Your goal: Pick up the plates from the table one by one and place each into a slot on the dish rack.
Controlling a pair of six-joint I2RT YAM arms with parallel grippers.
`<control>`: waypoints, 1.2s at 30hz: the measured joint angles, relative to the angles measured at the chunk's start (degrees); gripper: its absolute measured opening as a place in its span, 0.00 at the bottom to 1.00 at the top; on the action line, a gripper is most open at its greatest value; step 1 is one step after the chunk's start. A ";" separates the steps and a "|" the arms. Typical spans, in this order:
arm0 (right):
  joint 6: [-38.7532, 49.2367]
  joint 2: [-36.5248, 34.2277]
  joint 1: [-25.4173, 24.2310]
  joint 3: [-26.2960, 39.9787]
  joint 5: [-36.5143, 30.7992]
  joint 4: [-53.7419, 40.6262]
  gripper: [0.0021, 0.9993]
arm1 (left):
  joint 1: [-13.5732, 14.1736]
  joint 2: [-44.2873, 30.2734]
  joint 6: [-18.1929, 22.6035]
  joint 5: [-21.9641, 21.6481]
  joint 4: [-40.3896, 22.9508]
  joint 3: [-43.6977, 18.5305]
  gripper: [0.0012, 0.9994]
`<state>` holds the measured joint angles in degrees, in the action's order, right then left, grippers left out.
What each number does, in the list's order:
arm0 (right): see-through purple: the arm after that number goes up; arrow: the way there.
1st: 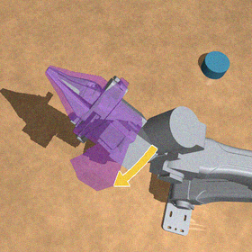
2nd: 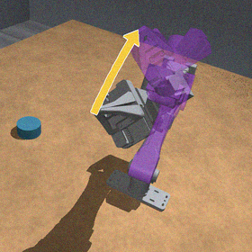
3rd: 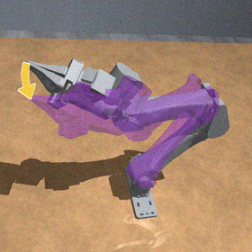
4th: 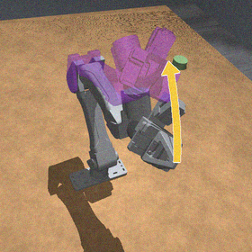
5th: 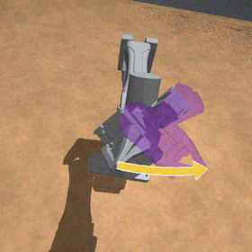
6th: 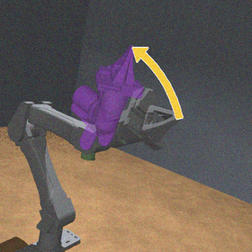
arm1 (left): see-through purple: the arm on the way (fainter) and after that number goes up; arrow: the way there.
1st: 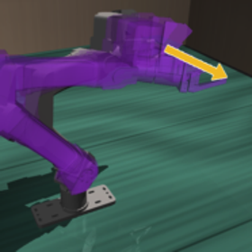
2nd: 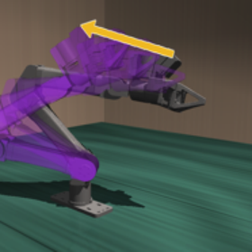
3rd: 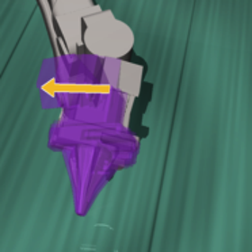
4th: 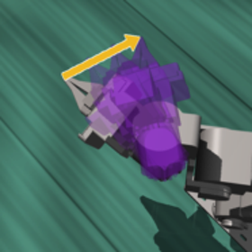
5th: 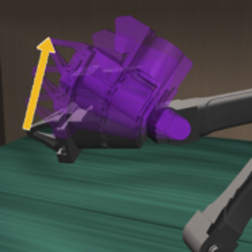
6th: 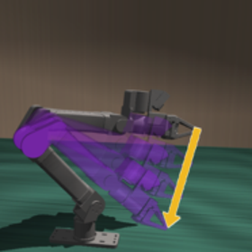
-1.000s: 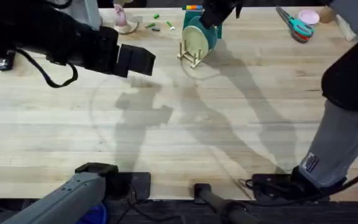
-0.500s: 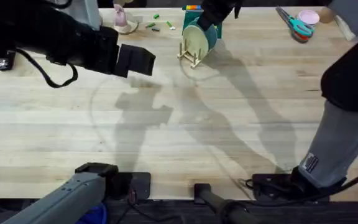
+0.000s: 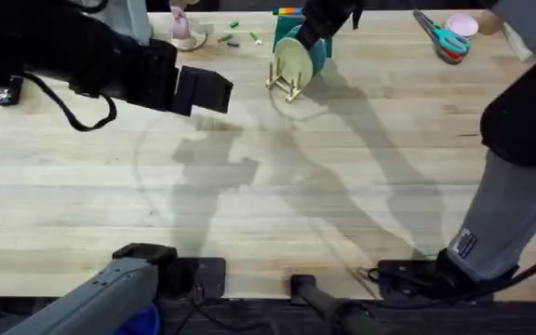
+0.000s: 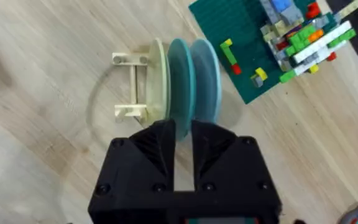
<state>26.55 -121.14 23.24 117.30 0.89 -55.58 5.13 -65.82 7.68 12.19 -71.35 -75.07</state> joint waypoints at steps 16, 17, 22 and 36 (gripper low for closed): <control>-0.61 10.09 -1.00 1.24 2.13 -6.22 0.47 | 0.00 0.00 0.00 -0.02 -1.51 0.00 1.00; -0.68 10.60 -1.30 1.29 2.83 -6.63 0.53 | 0.00 0.00 0.00 -0.03 -1.56 0.00 1.00; -0.85 12.90 -2.05 1.38 4.56 -10.95 0.98 | 0.00 0.00 0.00 -0.04 -1.55 0.00 1.00; -2.36 16.24 -2.05 0.56 5.57 -16.24 0.99 | 0.00 0.00 0.00 -1.29 -1.75 0.00 1.00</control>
<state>24.18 -104.91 21.19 117.86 6.46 -71.81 5.13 -65.82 7.68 10.90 -73.10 -75.07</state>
